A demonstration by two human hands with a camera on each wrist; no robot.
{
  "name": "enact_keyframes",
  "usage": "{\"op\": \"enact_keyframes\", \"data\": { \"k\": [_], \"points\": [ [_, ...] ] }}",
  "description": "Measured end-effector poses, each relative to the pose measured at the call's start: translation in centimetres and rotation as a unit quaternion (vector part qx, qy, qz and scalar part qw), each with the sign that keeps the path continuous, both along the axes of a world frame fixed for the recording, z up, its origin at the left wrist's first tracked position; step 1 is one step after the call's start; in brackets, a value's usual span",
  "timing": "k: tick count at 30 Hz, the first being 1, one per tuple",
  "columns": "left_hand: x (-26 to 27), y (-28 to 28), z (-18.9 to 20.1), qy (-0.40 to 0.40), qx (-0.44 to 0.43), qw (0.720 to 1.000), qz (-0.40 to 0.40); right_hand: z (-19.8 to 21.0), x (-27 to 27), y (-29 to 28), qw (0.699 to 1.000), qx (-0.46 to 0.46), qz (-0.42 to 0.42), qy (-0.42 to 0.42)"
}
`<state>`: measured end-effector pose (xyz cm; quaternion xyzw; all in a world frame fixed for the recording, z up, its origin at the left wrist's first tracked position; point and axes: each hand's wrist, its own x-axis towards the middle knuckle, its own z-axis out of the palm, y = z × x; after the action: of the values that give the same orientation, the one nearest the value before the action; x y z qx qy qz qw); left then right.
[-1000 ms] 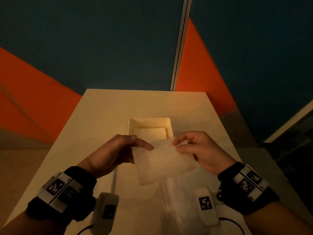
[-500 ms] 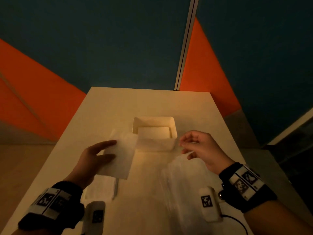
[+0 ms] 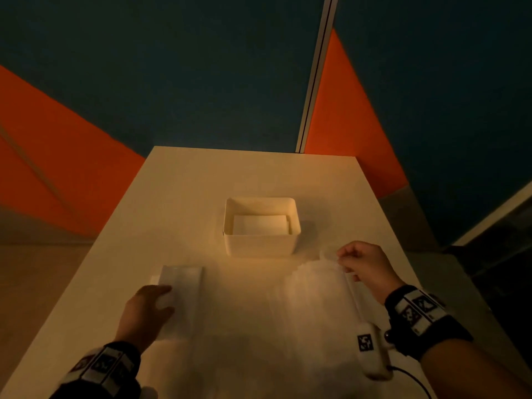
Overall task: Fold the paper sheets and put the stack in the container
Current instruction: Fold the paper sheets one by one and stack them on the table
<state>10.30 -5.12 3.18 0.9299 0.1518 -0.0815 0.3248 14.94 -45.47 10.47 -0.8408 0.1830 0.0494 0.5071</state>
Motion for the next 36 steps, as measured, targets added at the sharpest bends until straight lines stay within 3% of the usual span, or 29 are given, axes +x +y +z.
{"op": "enact_keyframes", "data": {
  "k": [3, 6, 10, 20, 26, 29, 33, 36],
  "points": [
    [0.2, 0.3, -0.9, 0.003, 0.080, 0.997, -0.023, -1.6, 0.4, -1.4, 0.986, -0.149, 0.060, 0.051],
    [0.4, 0.5, -1.1, 0.016, 0.158, 0.987, -0.036, -2.5, 0.5, -2.1, 0.947, -0.247, 0.152, 0.135],
    [1.0, 0.4, -1.0, 0.024, 0.209, 0.976, -0.057, -2.4, 1.0, -2.1, 0.896, -0.342, 0.230, 0.164],
    [1.5, -1.7, 1.8, 0.010, 0.206, 0.977, -0.052, -2.1, 1.7, -2.0, 0.895, -0.341, 0.249, 0.141],
    [1.9, -3.7, 3.6, -0.019, 0.186, 0.978, -0.091, -1.6, 1.3, -2.2, 0.904, -0.351, 0.231, 0.078],
    [2.1, -4.8, 4.6, -0.031, 0.173, 0.977, -0.117, -0.5, 1.3, -2.2, 0.893, -0.372, 0.248, 0.061],
    [2.3, -6.4, 6.2, -0.045, 0.095, 0.980, -0.169, 3.0, 1.7, -1.9, 0.887, -0.323, 0.322, 0.076],
    [2.3, -8.2, 7.8, -0.025, -0.025, 0.979, -0.201, 6.0, 1.7, -0.7, 0.919, -0.204, 0.334, 0.055]
  ]
}}
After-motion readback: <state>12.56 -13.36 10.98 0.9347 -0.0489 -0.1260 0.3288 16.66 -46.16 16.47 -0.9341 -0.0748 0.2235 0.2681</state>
